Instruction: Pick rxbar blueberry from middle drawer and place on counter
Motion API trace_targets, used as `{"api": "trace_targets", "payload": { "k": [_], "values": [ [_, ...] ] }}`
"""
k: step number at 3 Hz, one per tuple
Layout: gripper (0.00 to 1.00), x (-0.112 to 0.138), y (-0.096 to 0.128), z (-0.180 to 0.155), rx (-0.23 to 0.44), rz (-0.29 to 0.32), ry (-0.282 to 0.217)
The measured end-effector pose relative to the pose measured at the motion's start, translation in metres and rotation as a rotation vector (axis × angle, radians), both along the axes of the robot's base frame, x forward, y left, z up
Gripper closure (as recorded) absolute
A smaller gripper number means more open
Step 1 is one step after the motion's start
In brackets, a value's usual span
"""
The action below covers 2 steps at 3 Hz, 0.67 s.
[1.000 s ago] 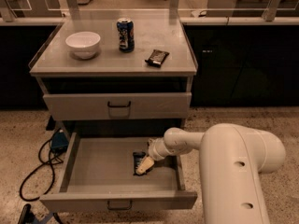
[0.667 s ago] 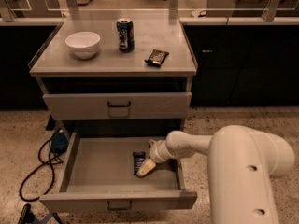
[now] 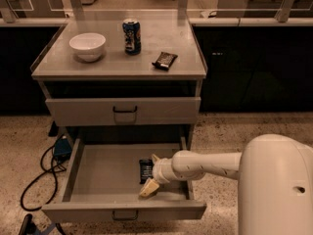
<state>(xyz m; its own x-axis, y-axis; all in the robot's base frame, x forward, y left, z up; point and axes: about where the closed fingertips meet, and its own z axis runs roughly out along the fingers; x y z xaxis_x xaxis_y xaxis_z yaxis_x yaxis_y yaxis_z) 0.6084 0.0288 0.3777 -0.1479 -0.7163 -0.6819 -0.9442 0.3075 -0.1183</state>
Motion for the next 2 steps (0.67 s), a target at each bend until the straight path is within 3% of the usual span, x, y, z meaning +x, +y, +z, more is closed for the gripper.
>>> {"api": "trace_targets", "payload": {
  "k": [1, 2],
  "values": [
    [0.0, 0.001, 0.023, -0.006, -0.01, 0.055, 0.014],
    [0.0, 0.024, 0.059, -0.015, -0.019, 0.121, 0.038]
  ]
}}
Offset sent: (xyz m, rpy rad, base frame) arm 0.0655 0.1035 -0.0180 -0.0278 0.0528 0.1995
